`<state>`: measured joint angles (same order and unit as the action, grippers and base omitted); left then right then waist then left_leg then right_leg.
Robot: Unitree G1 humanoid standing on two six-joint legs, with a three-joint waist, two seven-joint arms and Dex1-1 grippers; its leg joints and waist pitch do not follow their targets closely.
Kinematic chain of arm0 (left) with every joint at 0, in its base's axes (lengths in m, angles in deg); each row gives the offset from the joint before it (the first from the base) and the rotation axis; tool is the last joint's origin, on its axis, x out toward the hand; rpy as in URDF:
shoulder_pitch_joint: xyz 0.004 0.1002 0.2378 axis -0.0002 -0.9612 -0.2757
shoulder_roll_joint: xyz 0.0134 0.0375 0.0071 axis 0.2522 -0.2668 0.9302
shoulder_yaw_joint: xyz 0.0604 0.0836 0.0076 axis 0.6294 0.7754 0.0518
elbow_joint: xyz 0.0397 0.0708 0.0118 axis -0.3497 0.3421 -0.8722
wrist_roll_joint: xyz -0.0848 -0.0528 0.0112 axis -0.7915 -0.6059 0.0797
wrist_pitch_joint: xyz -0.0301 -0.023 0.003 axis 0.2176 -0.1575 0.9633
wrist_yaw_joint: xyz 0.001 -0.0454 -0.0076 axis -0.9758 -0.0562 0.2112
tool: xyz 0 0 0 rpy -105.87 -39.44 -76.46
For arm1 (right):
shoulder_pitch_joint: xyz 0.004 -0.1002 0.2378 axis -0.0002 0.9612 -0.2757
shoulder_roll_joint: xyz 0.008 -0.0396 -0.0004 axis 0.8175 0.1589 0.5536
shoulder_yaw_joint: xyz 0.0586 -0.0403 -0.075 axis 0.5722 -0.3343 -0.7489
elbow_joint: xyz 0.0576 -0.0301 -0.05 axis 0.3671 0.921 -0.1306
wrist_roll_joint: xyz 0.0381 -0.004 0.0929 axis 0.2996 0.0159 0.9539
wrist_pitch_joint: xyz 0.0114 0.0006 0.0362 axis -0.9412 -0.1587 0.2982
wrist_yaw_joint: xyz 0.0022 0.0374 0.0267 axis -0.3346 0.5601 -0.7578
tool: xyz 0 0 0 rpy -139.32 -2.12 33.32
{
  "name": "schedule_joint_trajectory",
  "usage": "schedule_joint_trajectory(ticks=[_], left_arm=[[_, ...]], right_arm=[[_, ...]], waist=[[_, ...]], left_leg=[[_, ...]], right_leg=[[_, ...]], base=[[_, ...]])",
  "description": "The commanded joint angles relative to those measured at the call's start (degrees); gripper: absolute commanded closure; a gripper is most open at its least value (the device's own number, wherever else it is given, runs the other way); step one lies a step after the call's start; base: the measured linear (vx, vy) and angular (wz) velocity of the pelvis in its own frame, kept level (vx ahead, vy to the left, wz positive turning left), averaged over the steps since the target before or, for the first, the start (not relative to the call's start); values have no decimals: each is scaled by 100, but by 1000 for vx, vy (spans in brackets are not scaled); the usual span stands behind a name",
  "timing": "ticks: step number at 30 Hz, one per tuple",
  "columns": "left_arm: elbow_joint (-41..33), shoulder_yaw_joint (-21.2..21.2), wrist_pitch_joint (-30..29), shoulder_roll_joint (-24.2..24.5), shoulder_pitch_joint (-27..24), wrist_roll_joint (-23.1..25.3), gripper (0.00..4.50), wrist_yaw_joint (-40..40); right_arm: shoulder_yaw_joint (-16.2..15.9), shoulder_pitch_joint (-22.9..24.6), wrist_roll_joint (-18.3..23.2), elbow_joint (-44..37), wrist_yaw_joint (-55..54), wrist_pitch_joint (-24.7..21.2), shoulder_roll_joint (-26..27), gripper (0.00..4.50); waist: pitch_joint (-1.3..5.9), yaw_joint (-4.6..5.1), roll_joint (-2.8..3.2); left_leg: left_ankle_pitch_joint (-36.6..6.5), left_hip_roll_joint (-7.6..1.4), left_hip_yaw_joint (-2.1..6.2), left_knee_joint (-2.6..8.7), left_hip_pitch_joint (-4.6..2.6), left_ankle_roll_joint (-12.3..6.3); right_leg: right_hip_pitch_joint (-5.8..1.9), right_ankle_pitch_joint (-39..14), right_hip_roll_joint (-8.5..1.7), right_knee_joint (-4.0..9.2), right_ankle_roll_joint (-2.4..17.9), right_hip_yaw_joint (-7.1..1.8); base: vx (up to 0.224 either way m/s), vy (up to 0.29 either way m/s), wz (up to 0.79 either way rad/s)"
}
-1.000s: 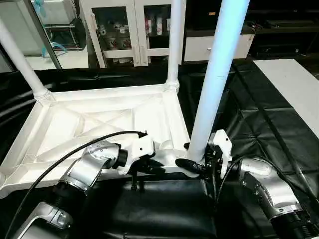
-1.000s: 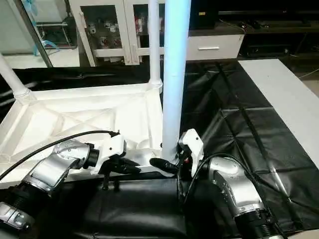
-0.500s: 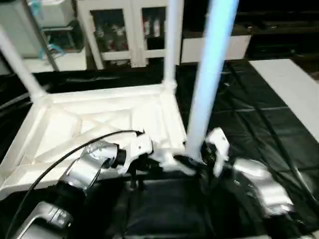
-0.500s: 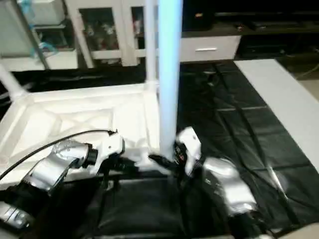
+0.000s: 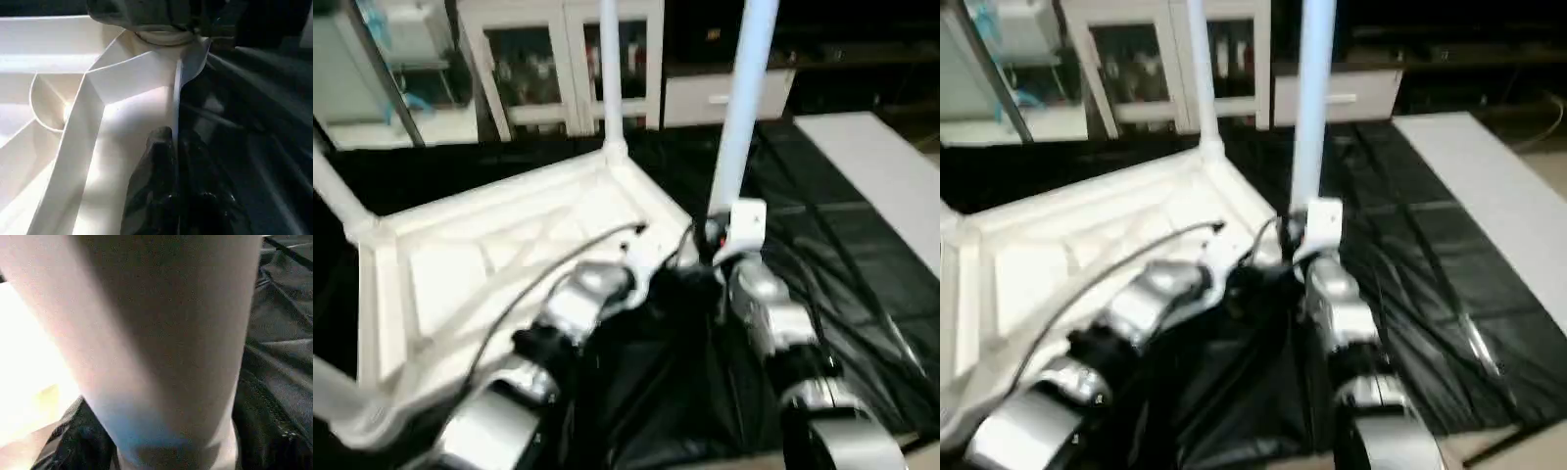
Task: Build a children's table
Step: Rotate leg to tighten
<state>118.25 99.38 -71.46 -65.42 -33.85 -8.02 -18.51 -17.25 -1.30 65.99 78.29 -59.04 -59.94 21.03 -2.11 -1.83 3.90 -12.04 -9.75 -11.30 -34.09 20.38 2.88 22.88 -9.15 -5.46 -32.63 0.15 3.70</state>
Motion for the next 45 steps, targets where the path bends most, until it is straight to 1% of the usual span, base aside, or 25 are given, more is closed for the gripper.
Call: schedule_joint_trajectory(ticks=[1,4,5,6,7,8,10,11,13,14,16,18,20,21,23,26,28,30,34,36,37,41,43,44,45], left_arm=[[272,-268,172,41,77,138,450,-899],[239,-222,257,127,28,129,450,-738],[218,-167,463,256,-25,115,450,-511],[216,-161,503,274,-33,113,450,-475],[208,-145,629,326,-60,107,450,-363],[140,-112,705,402,-121,118,450,-206],[-32,-53,747,537,-255,121,450,117],[-247,68,934,742,-432,101,450,621],[-375,138,1034,874,-541,77,450,931],[-508,236,1222,1045,-659,32,450,1283],[-642,337,1408,1227,-783,-43,450,1666],[-842,434,1534,1464,-959,-167,450,2196],[-1024,544,1678,1716,-1103,-258,450,2702],[-1146,578,1701,1841,-1184,-335,450,2977],[-1417,600,1554,2055,-1330,-548,450,3502],[-1801,563,1228,2319,-1473,-885,450,4182],[-1921,546,1151,2429,-1502,-979,450,4387],[-1935,539,1148,2452,-1500,-982,450,4406],[-1937,481,1154,2451,-1469,-1006,450,4407],[-1939,465,1191,2451,-1468,-981,450,4375],[-1931,463,1196,2448,-1465,-976,450,4373],[-1940,451,1165,2446,-1462,-946,450,4383],[-1935,444,1163,2445,-1457,-930,450,4377],[-1922,441,1164,2438,-1450,-923,450,4368],[-1919,440,1163,2436,-1449,-924,450,4367]], right_arm=[[-205,39,-3,184,183,-107,467,185],[-259,78,-51,179,359,-18,458,186],[-329,149,-38,131,712,276,409,186],[-344,160,-40,123,759,320,399,186],[-392,196,-42,93,911,458,360,130],[-442,271,-37,-7,1107,574,295,116],[-487,426,-13,-244,1393,656,172,114],[-531,641,92,-603,1845,618,-4,107],[-568,781,155,-834,2137,570,-128,74],[-662,962,216,-1115,2520,566,-308,70],[-749,1157,295,-1408,2960,570,-499,70],[-860,1440,508,-1885,3571,444,-768,70],[-1091,1740,664,-2404,4239,343,-1118,70],[-1226,1908,678,-2674,4579,314,-1318,70],[-1380,2158,722,-3040,5030,188,-1644,70],[-1552,2411,807,-3378,5572,-9,-2027,70],[-1634,2508,817,-3522,5789,-119,-2171,70],[-1660,2527,811,-3548,5841,-145,-2204,70],[-1786,2502,792,-3555,5932,-245,-2193,70],[-1820,2495,752,-3572,5952,-289,-2191,87],[-1831,2492,740,-3572,5962,-298,-2197,105],[-1850,2490,765,-3615,6023,-402,-2243,123],[-1838,2484,780,-3620,6054,-448,-2254,138],[-1824,2473,782,-3601,6076,-465,-2258,147],[-1821,2471,781,-3597,6079,-468,-2258,155]], waist=[[312,-9,-129],[310,-19,-135],[307,-30,-134],[313,-39,-132],[318,-37,-132],[333,-40,-146],[301,-30,-140],[300,-28,-133],[303,-9,-130],[310,-5,-121],[311,-33,-100],[316,-61,-98],[310,-69,-88],[319,-94,-75],[315,-123,-99],[311,-178,-76],[285,-212,-121],[273,-229,-111],[264,-234,-141],[271,-228,-135],[284,-227,-148],[302,-243,-146],[297,-251,-149],[299,-251,-177],[298,-262,-159]], left_leg=[[-1349,-257,149,467,-14,-357],[-1211,-251,140,451,12,-446],[-1251,-257,143,452,11,-464],[-1260,-256,144,452,12,-475],[-1241,-261,139,451,8,-476],[-1132,-264,141,442,21,-518],[-1136,-264,138,457,54,-583],[-1151,-273,160,469,87,-595],[-1121,-290,164,469,66,-619],[-1152,-293,154,461,40,-600],[-1135,-311,155,470,34,-600],[-1066,-333,152,475,15,-595],[-1031,-347,152,483,29,-635],[-1049,-358,145,475,-2,-624],[-1011,-370,134,477,13,-636],[-1017,-383,115,472,-12,-620],[-1190,-384,106,490,-12,-534],[-1267,-384,114,502,-16,-458],[-1389,-363,130,513,-26,-322],[-1293,-359,132,509,-21,-314],[-1201,-358,132,500,-18,-333],[-962,-355,122,469,-14,-422],[-948,-351,115,461,-8,-459],[-945,-350,112,458,-10,-463],[-941,-355,118,460,-12,-455]], right_leg=[[-200,-1888,-326,428,1090,-191],[-223,-1817,-333,406,1159,-192],[-222,-1918,-343,408,1152,-192],[-225,-2006,-349,422,1120,-188],[-223,-1980,-349,417,1121,-193],[-240,-1816,-346,389,1147,-194],[-242,-1832,-331,390,1159,-181],[-290,-1970,-352,396,1077,-178],[-262,-1971,-340,402,1065,-192],[-242,-1979,-332,402,1109,-198],[-237,-1961,-336,400,1110,-203],[-242,-1661,-320,361,1208,-214],[-240,-1421,-309,324,1277,-216],[-231,-1337,-305,307,1309,-215],[-247,-1142,-303,273,1362,-222],[-221,-1088,-307,250,1475,-227],[-218,-1451,-323,280,1407,-240],[-206,-1673,-331,306,1328,-252],[-201,-2077,-349,351,1152,-260],[-204,-1970,-336,346,1124,-259],[-212,-1808,-331,325,1149,-257],[-225,-1394,-321,273,1273,-251],[-228,-1413,-328,278,1296,-247],[-231,-1449,-327,282,1286,-246],[-229,-1507,-332,280,1275,-247]], base=[[0,0,0],[0,0,0],[0,0,0],[0,0,0],[0,0,0],[0,0,0],[0,0,0],[0,0,0],[0,0,0],[0,0,0],[0,0,0],[0,0,0],[0,0,0],[0,0,0],[0,0,0],[0,0,0],[0,0,0],[0,0,0],[0,0,0],[0,0,0],[0,0,0],[0,0,0],[0,0,0],[0,0,0],[0,0,0]])
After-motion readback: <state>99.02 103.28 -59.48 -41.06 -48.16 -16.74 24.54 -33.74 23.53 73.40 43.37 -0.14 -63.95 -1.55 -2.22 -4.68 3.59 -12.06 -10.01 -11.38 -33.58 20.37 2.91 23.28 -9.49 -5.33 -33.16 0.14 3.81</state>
